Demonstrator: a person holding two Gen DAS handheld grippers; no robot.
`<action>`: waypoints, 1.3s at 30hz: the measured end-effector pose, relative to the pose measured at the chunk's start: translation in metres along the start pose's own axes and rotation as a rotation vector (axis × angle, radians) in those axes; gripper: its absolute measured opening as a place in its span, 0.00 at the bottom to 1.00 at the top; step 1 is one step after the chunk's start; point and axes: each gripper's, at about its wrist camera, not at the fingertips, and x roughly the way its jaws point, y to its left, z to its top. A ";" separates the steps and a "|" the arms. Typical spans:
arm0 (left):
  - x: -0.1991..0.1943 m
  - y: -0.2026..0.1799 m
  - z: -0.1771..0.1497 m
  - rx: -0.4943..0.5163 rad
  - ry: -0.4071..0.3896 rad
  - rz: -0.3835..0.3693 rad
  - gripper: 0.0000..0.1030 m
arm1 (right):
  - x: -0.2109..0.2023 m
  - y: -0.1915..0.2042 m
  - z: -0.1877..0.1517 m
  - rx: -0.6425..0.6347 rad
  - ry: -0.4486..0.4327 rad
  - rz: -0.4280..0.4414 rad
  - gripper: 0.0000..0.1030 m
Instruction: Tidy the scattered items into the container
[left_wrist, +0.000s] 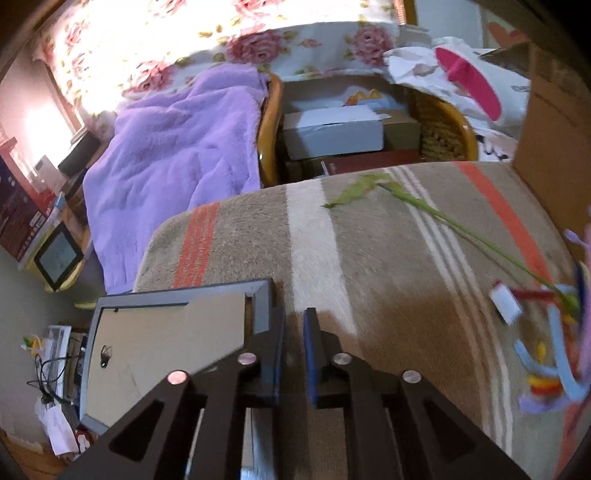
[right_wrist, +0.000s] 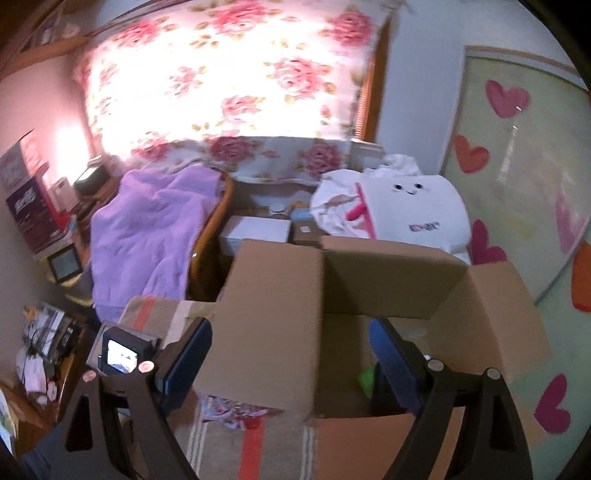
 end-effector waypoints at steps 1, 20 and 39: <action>-0.006 0.002 -0.003 -0.003 -0.010 0.006 0.18 | 0.002 0.007 -0.001 -0.013 0.001 0.009 0.87; -0.064 0.185 -0.050 -0.314 -0.045 -0.050 0.86 | 0.012 0.106 -0.013 -0.149 0.035 0.150 0.87; -0.024 0.290 -0.078 -0.456 -0.008 -0.610 0.86 | -0.001 0.183 -0.013 -0.310 0.070 0.102 0.87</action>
